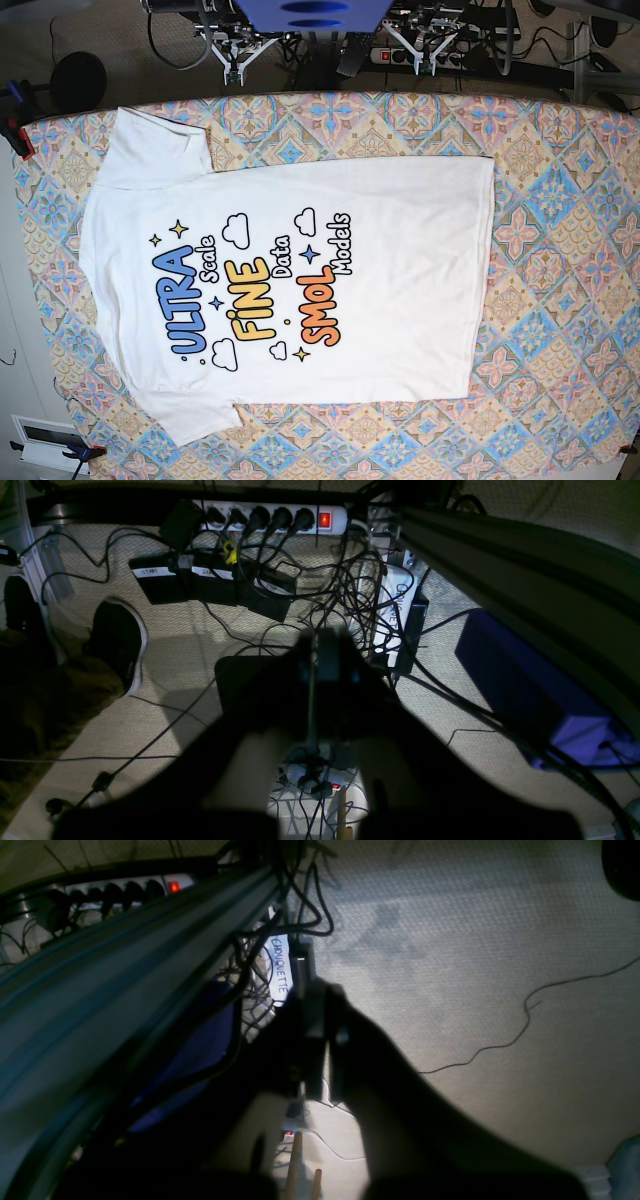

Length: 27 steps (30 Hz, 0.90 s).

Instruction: Fold the T-shirt properly

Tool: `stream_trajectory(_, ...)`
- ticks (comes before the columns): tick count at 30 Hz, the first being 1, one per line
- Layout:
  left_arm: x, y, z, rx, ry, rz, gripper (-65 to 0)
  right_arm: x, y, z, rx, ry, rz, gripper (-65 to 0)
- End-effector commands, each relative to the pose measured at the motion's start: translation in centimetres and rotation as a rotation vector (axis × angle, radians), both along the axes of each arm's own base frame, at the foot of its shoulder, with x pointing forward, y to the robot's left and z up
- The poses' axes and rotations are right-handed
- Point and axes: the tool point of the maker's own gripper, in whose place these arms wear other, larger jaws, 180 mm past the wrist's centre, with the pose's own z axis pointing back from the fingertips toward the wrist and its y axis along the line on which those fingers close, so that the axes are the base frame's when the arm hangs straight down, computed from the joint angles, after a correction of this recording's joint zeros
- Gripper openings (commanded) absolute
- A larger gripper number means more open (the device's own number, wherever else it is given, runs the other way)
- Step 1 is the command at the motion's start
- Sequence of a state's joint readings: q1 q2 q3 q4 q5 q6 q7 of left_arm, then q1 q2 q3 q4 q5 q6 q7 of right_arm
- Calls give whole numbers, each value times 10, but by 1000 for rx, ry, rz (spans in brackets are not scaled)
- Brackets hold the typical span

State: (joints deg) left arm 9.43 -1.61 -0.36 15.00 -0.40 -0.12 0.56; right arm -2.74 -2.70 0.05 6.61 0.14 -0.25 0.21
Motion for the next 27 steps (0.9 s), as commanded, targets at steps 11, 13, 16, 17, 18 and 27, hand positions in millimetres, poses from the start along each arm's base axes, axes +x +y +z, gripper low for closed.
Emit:
stream_trajectory(11, -1, 0, 1, 5, -8, -4, -648, 0, 2, 0, 5, -5, 3, -650)
stream_trajectory(13, -4, 0, 1, 5, -5, -5, -648, -2, 2, 0, 5, -4, 3, -650)
stream_trajectory(16, -10, 2, 1, 8, 1, -8, -648, -27, -15, 0, -21, 30, 5, -650)
stream_trajectory(17, -19, 4, 1, 11, 14, -10, -648, -33, -24, 0, -35, 35, 6, -650)
stream_trajectory(18, -25, 5, 2, 13, 21, -15, -648, -33, -32, 1, -48, 21, 7, -650)
stream_trajectory(27, -74, 20, 12, 36, 60, -26, -648, -80, -75, 12, -120, 19, 27, -650)
